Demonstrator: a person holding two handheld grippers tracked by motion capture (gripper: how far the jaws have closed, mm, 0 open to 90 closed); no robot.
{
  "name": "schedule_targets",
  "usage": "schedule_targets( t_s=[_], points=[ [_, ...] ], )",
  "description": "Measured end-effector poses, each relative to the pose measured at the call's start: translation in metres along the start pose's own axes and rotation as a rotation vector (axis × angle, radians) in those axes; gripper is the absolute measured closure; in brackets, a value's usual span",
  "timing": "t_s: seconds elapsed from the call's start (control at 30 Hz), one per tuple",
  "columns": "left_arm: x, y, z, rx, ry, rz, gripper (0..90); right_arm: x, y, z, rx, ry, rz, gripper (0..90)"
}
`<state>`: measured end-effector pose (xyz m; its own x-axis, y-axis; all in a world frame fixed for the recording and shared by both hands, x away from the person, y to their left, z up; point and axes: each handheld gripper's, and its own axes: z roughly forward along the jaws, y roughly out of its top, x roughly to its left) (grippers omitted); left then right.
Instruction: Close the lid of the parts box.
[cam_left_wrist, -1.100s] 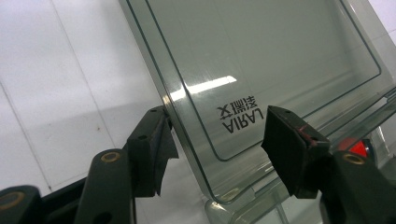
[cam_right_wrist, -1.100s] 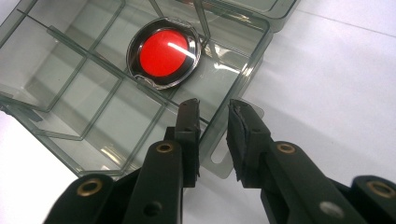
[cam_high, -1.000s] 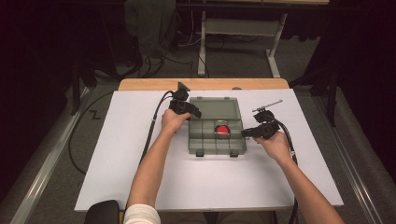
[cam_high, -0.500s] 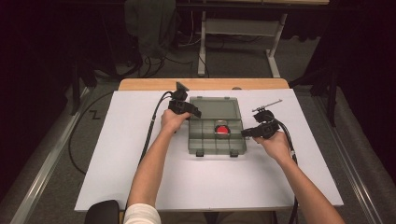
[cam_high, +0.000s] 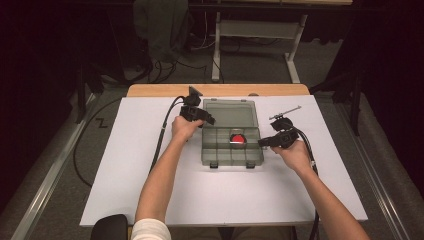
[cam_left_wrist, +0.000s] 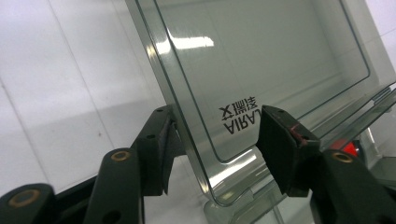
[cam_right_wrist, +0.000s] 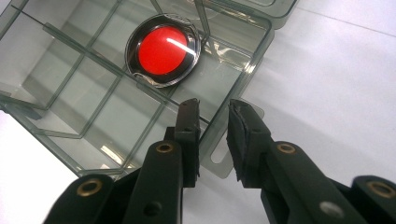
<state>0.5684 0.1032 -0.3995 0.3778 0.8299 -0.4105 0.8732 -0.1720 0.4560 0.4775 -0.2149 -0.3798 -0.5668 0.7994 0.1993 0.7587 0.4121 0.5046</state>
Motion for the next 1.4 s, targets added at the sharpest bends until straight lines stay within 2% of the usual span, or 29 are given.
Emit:
schedule_targets(
  t_s=[0.13, 0.17, 0.23, 0.3, 0.77, 0.97, 1.4],
  points=[
    [-0.004, 0.0, -0.002, -0.018, 0.022, 0.016, 48.8, 0.0, 0.0, 0.0, 0.0, -0.001, 0.001, 76.5],
    [-0.008, -0.001, -0.001, -0.043, 0.016, -0.027, 49.3, 0.0, 0.0, 0.0, 0.002, -0.003, -0.003, 76.5],
    [-0.006, 0.0, -0.004, -0.023, 0.035, 0.031, 50.5, 0.001, 0.0, 0.0, 0.003, -0.006, -0.003, 76.5],
    [-0.007, 0.0, -0.006, -0.024, 0.043, 0.043, 51.4, 0.001, 0.0, 0.0, 0.005, -0.008, -0.008, 76.5],
    [-0.016, 0.0, -0.019, -0.051, 0.079, 0.096, 56.3, 0.002, 0.001, 0.0, 0.01, -0.015, -0.007, 76.5],
    [-0.023, -0.002, -0.024, -0.055, 0.11, 0.13, 56.9, 0.002, 0.001, 0.0, 0.012, -0.017, -0.007, 76.5],
    [-0.029, -0.005, -0.034, -0.058, 0.115, 0.162, 59.8, 0.003, 0.001, 0.0, 0.012, -0.02, -0.007, 76.5]
  ],
)
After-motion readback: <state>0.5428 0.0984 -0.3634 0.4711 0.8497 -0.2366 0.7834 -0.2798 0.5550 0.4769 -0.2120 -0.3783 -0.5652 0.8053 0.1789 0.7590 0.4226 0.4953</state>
